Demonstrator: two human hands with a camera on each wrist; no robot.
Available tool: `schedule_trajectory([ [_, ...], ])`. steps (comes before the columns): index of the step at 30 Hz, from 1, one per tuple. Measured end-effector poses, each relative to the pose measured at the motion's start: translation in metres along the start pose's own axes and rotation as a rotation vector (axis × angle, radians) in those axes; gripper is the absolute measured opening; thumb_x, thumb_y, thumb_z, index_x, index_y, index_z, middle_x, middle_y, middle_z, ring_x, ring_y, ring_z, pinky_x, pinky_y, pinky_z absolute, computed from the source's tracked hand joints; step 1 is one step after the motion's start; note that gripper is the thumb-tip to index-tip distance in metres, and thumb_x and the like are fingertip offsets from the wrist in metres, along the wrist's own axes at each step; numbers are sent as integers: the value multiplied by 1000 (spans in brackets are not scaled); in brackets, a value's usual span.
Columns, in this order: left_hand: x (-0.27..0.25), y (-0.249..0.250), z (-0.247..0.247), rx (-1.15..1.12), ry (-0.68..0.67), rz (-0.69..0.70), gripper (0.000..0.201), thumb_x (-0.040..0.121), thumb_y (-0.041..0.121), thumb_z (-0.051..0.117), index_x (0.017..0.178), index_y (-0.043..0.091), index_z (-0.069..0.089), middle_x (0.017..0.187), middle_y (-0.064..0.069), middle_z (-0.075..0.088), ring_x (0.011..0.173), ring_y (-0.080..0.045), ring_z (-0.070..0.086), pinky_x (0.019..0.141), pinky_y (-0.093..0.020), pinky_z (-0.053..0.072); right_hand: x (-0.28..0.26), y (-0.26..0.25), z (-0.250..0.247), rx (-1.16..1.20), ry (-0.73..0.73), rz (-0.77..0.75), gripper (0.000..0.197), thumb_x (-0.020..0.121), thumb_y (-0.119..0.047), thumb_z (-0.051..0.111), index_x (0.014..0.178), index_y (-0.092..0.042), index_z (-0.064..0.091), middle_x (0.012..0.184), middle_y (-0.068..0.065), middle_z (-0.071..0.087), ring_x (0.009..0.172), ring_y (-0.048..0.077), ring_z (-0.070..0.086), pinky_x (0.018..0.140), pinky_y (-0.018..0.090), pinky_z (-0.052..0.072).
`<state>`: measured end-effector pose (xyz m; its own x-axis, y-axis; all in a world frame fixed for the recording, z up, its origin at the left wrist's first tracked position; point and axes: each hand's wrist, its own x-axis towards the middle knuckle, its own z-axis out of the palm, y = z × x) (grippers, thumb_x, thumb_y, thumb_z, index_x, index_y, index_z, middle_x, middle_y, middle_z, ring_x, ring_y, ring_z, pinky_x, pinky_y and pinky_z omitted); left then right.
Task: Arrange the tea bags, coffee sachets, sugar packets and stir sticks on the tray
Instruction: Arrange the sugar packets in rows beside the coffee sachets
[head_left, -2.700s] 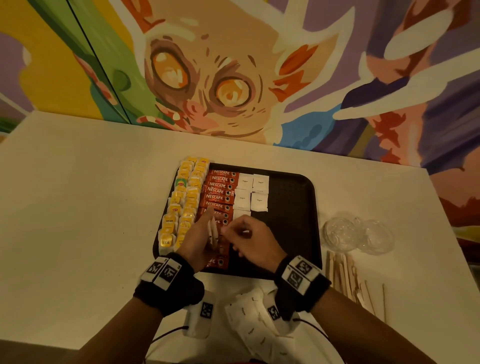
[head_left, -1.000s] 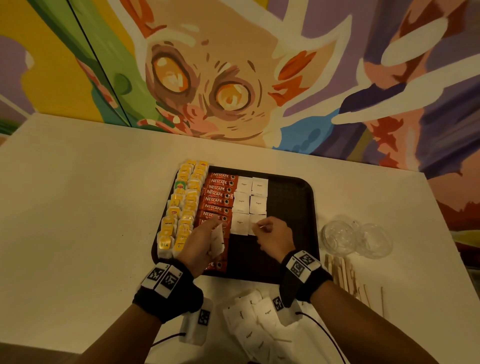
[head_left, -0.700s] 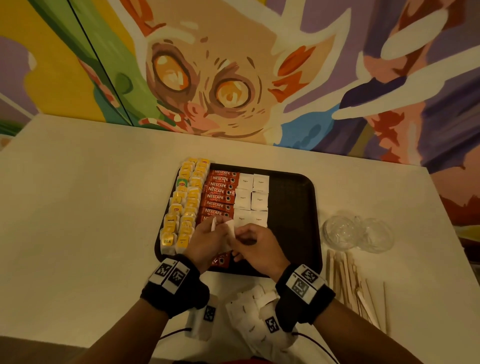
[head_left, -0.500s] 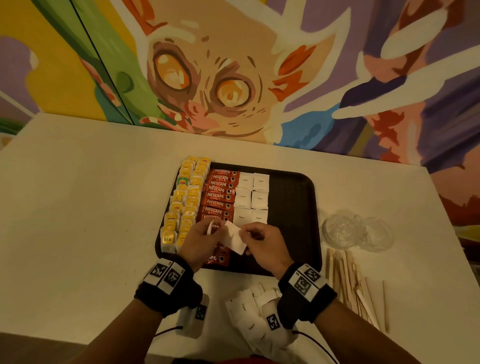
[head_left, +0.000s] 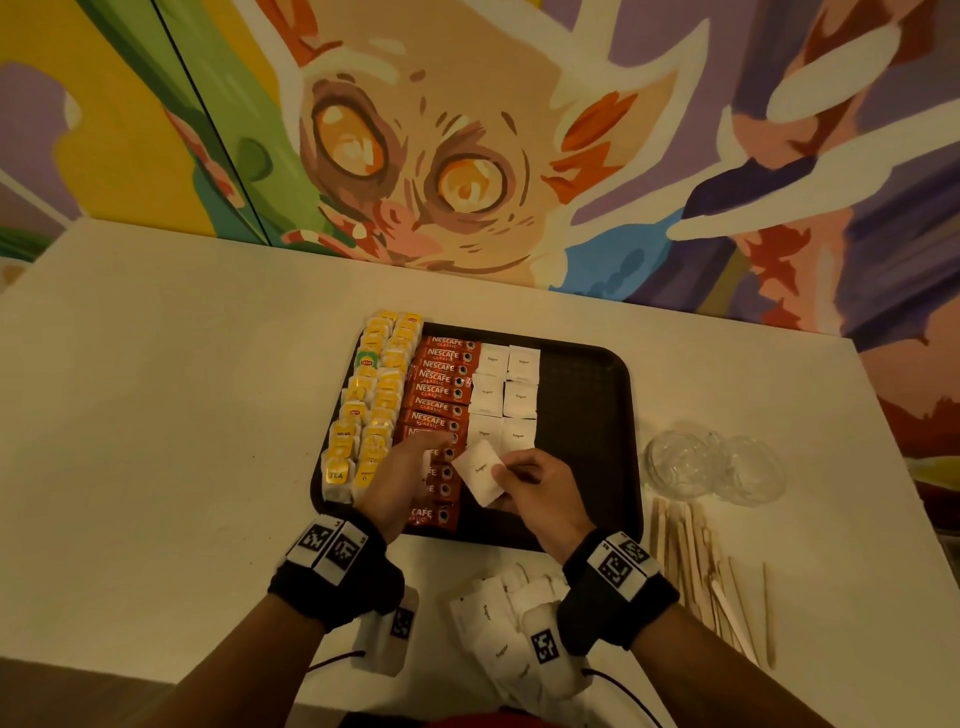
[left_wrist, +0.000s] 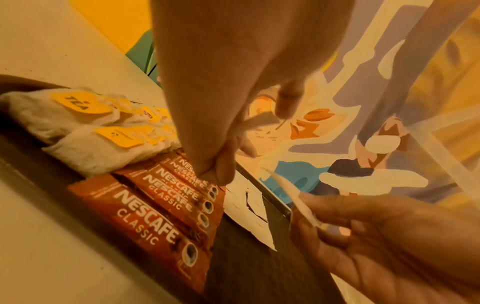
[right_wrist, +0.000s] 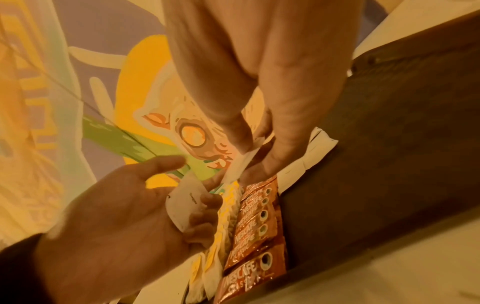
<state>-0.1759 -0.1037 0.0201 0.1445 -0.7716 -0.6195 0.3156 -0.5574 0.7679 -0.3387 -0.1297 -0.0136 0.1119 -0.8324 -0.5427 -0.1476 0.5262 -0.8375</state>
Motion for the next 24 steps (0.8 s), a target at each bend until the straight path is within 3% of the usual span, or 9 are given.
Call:
schedule_trajectory([
  [2,0,2,0,-52,-37,-8,24,95,15,48,117,17,59,114,-6,64,106,-26,61,96,-49,48,3,4,-4,67,15,42,22,89,-4,67,108,-12,59,121,8,59,112,24,62,81,43,61],
  [4,4,0,-2,109,-37,53,36,97,3,40,126,15,57,120,-2,57,115,-23,54,100,-47,45,5,8,-7,80,16,63,30,89,-2,65,116,-14,59,123,8,59,113,24,62,84,43,60],
  [7,7,-2,-2,256,-81,89,41,95,-5,41,129,14,55,122,2,52,114,-18,50,94,-36,47,9,12,-13,74,7,69,32,91,0,61,121,-11,61,127,7,60,116,23,61,89,42,58],
  [9,10,-3,-1,311,-104,116,38,95,-4,47,127,14,57,119,3,53,113,-17,50,89,-31,46,12,13,-16,81,33,89,29,92,0,60,118,-10,62,126,6,61,115,23,61,89,40,58],
  [12,20,-7,0,505,-34,183,34,91,4,60,123,16,59,115,4,55,109,-14,50,86,-25,43,18,17,-22,90,104,153,28,91,-2,62,118,-8,61,125,10,61,112,25,63,84,39,60],
  [18,39,-10,10,855,44,198,34,83,20,74,114,22,60,101,8,57,95,-9,53,65,-12,37,25,21,-32,-206,208,231,35,91,-17,67,125,-14,59,115,7,63,86,17,67,72,31,62],
  [22,46,-13,24,937,76,176,36,80,17,76,112,15,62,94,4,61,89,-10,57,65,-13,39,27,22,-38,-379,207,228,31,91,-20,67,121,-14,61,113,7,65,73,13,64,68,28,60],
  [24,48,-14,29,991,87,160,37,79,17,77,113,13,62,97,-1,64,91,-12,59,72,-16,44,28,23,-40,-422,200,216,27,91,-20,68,117,-14,62,111,7,65,70,12,64,64,25,59],
])
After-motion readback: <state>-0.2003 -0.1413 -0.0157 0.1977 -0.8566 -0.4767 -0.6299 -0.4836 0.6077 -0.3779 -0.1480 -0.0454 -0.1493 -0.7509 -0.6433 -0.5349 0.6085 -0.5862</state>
